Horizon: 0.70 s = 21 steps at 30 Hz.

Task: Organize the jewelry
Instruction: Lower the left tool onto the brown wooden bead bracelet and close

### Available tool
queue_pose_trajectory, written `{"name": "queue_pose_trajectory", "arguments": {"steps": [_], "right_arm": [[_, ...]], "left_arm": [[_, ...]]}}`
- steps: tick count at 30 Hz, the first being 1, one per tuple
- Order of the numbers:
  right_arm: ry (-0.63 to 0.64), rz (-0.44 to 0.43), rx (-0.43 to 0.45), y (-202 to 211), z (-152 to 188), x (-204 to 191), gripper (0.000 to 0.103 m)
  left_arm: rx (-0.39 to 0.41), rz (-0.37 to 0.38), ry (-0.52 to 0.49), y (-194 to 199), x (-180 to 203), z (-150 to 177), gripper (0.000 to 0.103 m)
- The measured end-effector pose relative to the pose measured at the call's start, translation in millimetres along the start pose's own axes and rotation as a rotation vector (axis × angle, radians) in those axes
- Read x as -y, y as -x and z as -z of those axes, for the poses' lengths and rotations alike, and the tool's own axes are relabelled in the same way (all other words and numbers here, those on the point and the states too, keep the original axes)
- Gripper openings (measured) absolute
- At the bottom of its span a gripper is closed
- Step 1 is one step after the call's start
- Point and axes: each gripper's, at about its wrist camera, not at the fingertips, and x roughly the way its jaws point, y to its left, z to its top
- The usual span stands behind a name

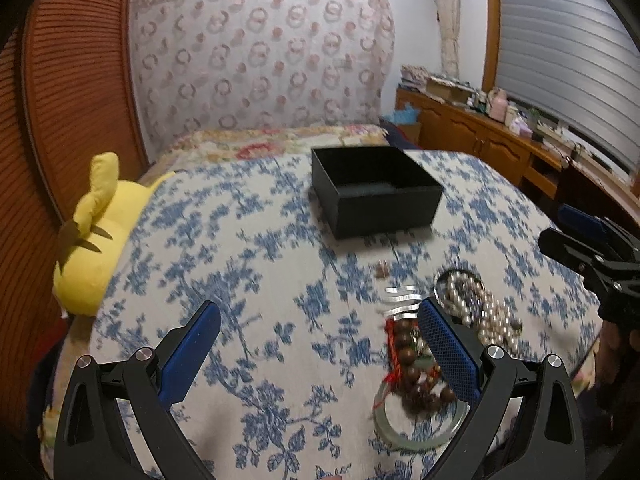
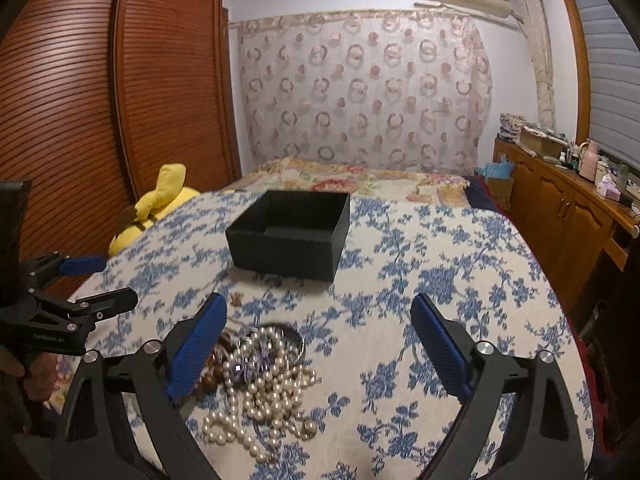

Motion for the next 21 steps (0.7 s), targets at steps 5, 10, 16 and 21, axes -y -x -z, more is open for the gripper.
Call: {"name": "queue_pose_trajectory", "arguments": {"steps": [5, 10, 16, 21], "right_arm": [[0.02, -0.003, -0.05, -7.6, 14.9, 3.8, 0.087], [0.024, -0.015, -0.088, -13.9, 23.6, 7.2, 0.079], [0.034, -0.048, -0.115, -19.2, 27.8, 5.2, 0.071], [0.041, -0.047, -0.123, -20.0, 28.9, 5.0, 0.071]], "left_arm": [[-0.061, 0.062, -0.015, -13.2, 4.6, 9.6, 0.094], [-0.116, 0.137, -0.029, -25.3, 13.5, 11.5, 0.078], [-0.154, 0.204, -0.058, -34.3, 27.2, 11.3, 0.054], [-0.196, 0.255, -0.057, -44.4, 31.2, 13.9, 0.031]]}}
